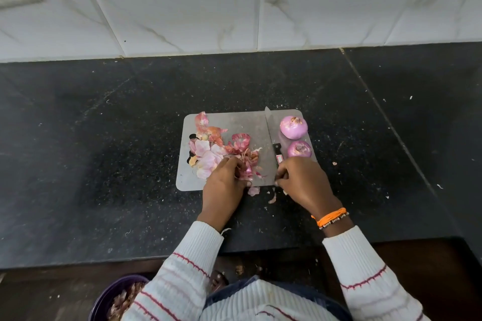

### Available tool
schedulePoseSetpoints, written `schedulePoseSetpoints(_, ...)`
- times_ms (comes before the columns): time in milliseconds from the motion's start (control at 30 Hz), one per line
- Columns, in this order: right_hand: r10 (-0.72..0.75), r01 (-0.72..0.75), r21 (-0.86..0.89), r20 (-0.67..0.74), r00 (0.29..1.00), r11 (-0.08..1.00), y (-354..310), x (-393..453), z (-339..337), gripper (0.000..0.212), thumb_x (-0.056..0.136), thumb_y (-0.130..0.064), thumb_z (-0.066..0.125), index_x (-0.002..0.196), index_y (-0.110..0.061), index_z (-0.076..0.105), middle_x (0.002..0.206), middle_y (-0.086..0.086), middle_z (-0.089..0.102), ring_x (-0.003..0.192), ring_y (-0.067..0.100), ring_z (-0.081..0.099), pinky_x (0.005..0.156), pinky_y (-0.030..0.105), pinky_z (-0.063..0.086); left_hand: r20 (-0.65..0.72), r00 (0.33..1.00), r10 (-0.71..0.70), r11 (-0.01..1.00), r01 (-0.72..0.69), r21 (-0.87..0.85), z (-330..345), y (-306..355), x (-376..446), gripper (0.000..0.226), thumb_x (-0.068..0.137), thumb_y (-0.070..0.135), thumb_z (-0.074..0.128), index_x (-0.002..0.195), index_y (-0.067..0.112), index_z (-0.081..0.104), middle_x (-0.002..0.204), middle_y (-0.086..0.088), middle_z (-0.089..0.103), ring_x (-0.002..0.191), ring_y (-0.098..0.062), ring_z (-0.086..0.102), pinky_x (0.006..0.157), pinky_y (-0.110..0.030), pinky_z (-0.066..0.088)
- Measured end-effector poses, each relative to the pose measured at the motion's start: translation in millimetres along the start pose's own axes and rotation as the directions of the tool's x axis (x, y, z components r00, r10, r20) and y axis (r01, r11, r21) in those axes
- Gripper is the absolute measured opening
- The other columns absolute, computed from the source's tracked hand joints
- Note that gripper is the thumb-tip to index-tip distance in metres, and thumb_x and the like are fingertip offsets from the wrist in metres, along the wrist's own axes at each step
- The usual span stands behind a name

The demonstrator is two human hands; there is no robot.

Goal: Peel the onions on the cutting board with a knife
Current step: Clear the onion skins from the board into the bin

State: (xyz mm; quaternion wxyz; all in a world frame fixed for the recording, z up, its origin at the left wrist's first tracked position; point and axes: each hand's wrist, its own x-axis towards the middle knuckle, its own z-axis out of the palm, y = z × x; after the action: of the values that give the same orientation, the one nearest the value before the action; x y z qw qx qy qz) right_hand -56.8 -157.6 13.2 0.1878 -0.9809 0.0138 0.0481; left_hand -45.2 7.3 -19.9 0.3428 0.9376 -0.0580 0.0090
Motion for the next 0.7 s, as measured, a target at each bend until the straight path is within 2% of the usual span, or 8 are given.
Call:
schedulePoseSetpoints(100, 0.025, -0.022, -0.102, 0.029, 0.999, 0.995, -2.3, -4.9, 8.7, 0.023, 0.077, -0.032, 0.072, 0.093, -0.016, 0.067, 0.091, 0.003, 0.069, 0.085, 0.022, 0.064, 0.074, 0.035, 0.054, 0.092, 0.996, 0.011, 1.0, -0.011, -0.001, -0.5, 2.7, -0.8, 0.021, 0.071, 0.017, 0.077, 0.089, 0.017, 0.066, 0.089, 0.005, 0.055, 0.078, -0.013, 0.054, 0.068, -0.023, 0.044)
schedulePoseSetpoints(233, -0.012, 0.017, -0.154, 0.036, 0.999, 0.988, -4.1, -6.5, 17.1, 0.024, 0.078, -0.027, 0.072, 0.097, -0.014, 0.066, 0.095, 0.004, 0.068, 0.089, 0.024, 0.063, 0.077, 0.034, 0.054, 0.184, 0.982, 0.042, 0.999, -0.042, -0.004, 3.4, 5.0, -6.7, 0.025, 0.071, 0.019, 0.078, 0.094, 0.015, 0.069, 0.093, 0.0, 0.062, 0.081, -0.014, 0.054, 0.075, -0.023, 0.046)
schedulePoseSetpoints(400, -0.036, 0.043, -0.126, 0.055, 0.998, 0.991, -5.7, -6.5, 21.4, 0.015, 0.083, -0.02, 0.066, 0.098, -0.015, 0.066, 0.097, 0.006, 0.067, 0.09, 0.024, 0.063, 0.078, 0.035, 0.053, 0.16, 0.983, 0.085, 0.996, -0.079, -0.046, 6.7, 2.6, -9.2, 0.016, 0.075, 0.01, 0.073, 0.091, 0.009, 0.072, 0.093, -0.007, 0.066, 0.084, -0.022, 0.059, 0.08, -0.034, 0.049)
schedulePoseSetpoints(567, -0.048, 0.063, -0.165, 0.099, 0.994, 0.984, -11.2, -8.5, 21.3, 0.018, 0.088, -0.02, 0.061, 0.105, -0.013, 0.061, 0.103, 0.008, 0.064, 0.095, 0.024, 0.061, 0.079, 0.031, 0.049, 0.121, 0.982, 0.146, 0.989, -0.148, 0.009, 10.1, 2.9, -13.1, 0.01, 0.081, 0.01, 0.067, 0.088, 0.004, 0.071, 0.092, -0.01, 0.066, 0.084, -0.026, 0.059, 0.076, -0.035, 0.048)
schedulePoseSetpoints(633, -0.074, 0.091, -0.17, 0.105, 0.992, 0.981, -13.4, -10.1, 20.7, 0.017, 0.088, -0.02, 0.06, 0.103, -0.012, 0.06, 0.103, 0.008, 0.063, 0.095, 0.024, 0.06, 0.079, 0.03, 0.048, 0.104, 0.98, 0.167, 0.985, -0.171, 0.027, 11.1, 3.2, -14.0, 0.009, 0.082, 0.01, 0.065, 0.087, 0.004, 0.07, 0.09, -0.01, 0.065, 0.082, -0.027, 0.059, 0.073, -0.037, 0.049)
schedulePoseSetpoints(700, -0.091, 0.104, -0.132, 0.094, 0.991, 0.986, -15.3, -9.6, 18.9, 0.016, 0.087, -0.02, 0.061, 0.099, -0.011, 0.062, 0.099, 0.008, 0.064, 0.093, 0.024, 0.061, 0.079, 0.031, 0.05, 0.065, 0.983, 0.172, 0.984, -0.174, 0.028, 9.3, 4.7, -14.1, 0.008, 0.082, 0.007, 0.065, 0.087, 0.004, 0.07, 0.089, -0.01, 0.064, 0.08, -0.026, 0.059, 0.071, -0.032, 0.048)
